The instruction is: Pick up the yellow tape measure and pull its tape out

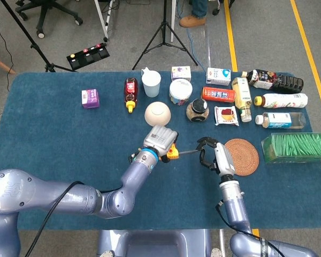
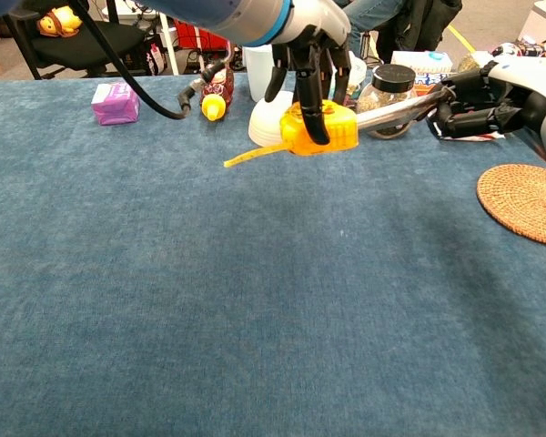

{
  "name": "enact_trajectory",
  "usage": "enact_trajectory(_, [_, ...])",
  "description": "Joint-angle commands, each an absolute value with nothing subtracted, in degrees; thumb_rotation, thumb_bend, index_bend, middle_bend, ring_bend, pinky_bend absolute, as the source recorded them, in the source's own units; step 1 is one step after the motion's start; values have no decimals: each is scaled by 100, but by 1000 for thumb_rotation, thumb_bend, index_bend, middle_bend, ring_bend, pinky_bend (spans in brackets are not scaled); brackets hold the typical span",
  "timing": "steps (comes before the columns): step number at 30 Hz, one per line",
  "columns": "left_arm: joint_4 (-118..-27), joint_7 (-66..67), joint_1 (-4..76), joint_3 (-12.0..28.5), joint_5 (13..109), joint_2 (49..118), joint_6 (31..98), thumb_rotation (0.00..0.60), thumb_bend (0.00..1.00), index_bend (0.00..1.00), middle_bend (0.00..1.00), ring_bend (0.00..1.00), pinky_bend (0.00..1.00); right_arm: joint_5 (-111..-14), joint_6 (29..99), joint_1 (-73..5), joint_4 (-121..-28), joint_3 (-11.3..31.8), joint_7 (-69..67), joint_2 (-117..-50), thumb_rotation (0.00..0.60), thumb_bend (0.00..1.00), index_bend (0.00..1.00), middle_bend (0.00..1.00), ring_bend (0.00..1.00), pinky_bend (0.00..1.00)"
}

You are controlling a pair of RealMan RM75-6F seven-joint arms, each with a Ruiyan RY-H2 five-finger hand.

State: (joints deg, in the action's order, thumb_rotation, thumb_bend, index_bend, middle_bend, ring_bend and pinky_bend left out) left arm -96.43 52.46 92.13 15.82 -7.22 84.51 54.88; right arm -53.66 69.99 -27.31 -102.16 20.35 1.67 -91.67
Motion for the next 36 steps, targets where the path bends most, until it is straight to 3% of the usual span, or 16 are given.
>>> enact_trajectory(1, [-9731, 5336, 9193, 1504, -692, 8329, 5462, 600, 359, 631, 449, 440, 552, -5331, 7005, -2709, -10205, 2059, 136, -9138, 600, 749, 626, 329, 238, 221])
enact_trajectory(13, [-10248, 5501, 8976, 1094, -264, 7672, 5408, 600, 358, 631, 450, 440, 521, -5204, 7016, -2594, -10164, 2167, -79, -8986, 600, 749, 626, 329, 240, 223])
enact_trajectory(26, [-10680, 4753, 8077, 576, 874, 6984, 5362, 600, 358, 631, 450, 440, 508, -5092, 6941, -2494, -10015, 2325, -419, -8827, 600, 749, 625, 330, 246, 225])
enact_trajectory(36, [-10668, 4064, 7466, 394, 1758, 6667, 5156, 600, 358, 631, 450, 440, 490, -4971, 6871, -2471, -9876, 2396, -514, -8744, 600, 750, 626, 336, 250, 225])
